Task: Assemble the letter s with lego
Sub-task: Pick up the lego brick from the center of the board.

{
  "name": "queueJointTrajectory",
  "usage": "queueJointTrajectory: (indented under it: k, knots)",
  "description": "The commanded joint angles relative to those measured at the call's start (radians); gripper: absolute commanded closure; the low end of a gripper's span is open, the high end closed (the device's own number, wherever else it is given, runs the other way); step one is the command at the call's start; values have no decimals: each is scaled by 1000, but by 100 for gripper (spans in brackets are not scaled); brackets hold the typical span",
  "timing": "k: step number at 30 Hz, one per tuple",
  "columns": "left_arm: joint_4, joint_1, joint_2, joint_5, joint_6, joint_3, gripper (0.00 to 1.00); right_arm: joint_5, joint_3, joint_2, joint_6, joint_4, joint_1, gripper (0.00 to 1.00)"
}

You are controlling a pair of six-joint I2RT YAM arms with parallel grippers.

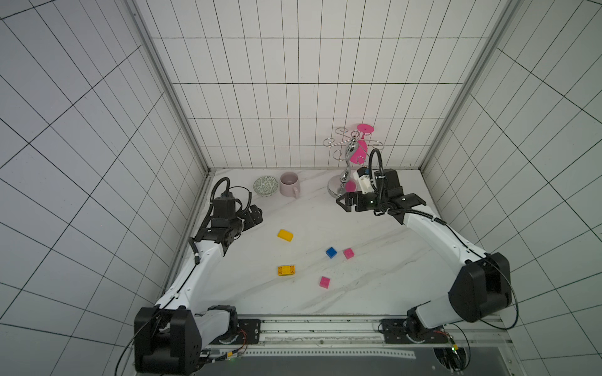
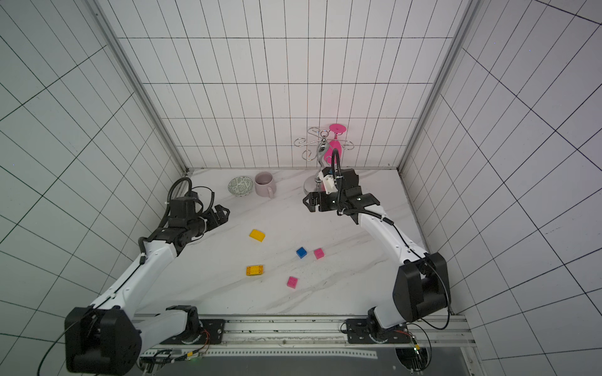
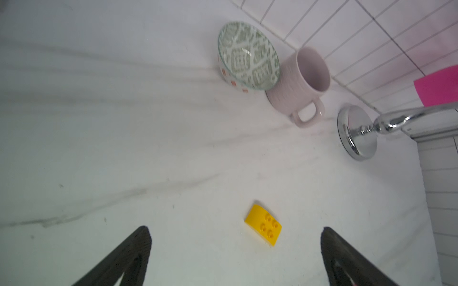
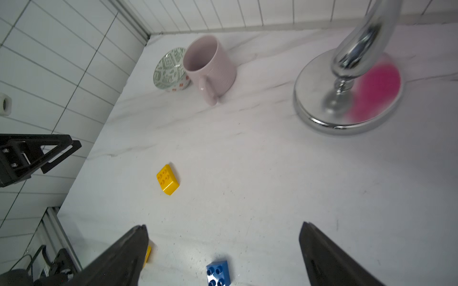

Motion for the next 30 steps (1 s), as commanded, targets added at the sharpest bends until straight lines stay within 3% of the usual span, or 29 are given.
queueJointTrajectory:
  k: [1, 9, 21, 26, 30]
  knots:
    - [-179, -72, -108, 87, -163, -39, 2, 5, -28, -30, -32, -178, 18, 1]
    - [-191, -350, -237, 49, -436, -188, 2, 73, -47, 30, -23, -349, 104, 6]
    - [-24, -398, -175, 80, -527, -316, 2, 121, -31, 102, -32, -378, 200, 8]
    - [78, -403, -64, 101, -510, -318, 2, 128, -53, 105, -39, -374, 202, 9]
    - [134, -405, 32, 115, -482, -293, 2, 130, -59, 124, -46, -374, 212, 15]
